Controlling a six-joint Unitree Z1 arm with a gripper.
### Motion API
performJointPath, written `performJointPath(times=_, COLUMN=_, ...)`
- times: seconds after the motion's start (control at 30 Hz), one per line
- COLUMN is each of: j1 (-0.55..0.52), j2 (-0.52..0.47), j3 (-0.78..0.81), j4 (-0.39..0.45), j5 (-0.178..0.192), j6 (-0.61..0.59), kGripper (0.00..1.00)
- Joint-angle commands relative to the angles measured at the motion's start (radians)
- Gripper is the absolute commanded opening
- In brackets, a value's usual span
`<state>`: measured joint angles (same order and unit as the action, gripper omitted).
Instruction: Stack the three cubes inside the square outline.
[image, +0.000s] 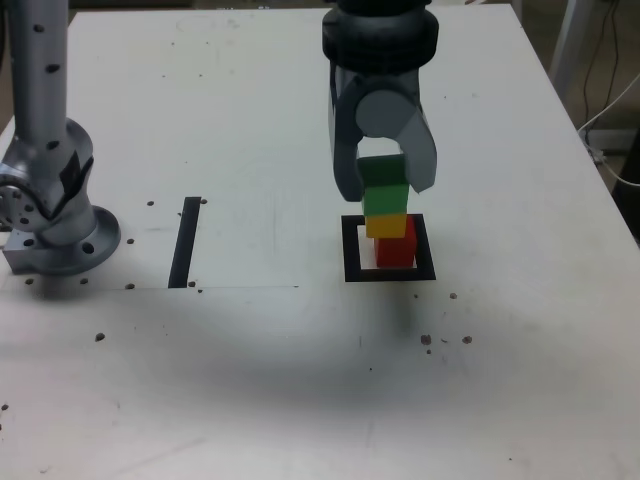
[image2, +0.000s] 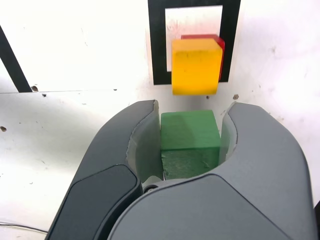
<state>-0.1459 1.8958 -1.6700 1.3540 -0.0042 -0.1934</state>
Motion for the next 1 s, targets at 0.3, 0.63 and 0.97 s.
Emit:
performJointPath(times=0.3, j1=0.045, j2=0.038, j3=-0.005, j4=-0.003, j5=0.004, j6=0.031, kGripper=0.15)
performJointPath(times=0.63, j1=0.082, j2=0.067, j3=-0.022, j4=-0.005, j5=-0.004, j6=0.078, kGripper=0.17)
performJointPath(times=0.97, j1=0.101, j2=0.071, j3=-0.020, j4=-0.002, j5=-0.001, j6=0.085, kGripper=0.25)
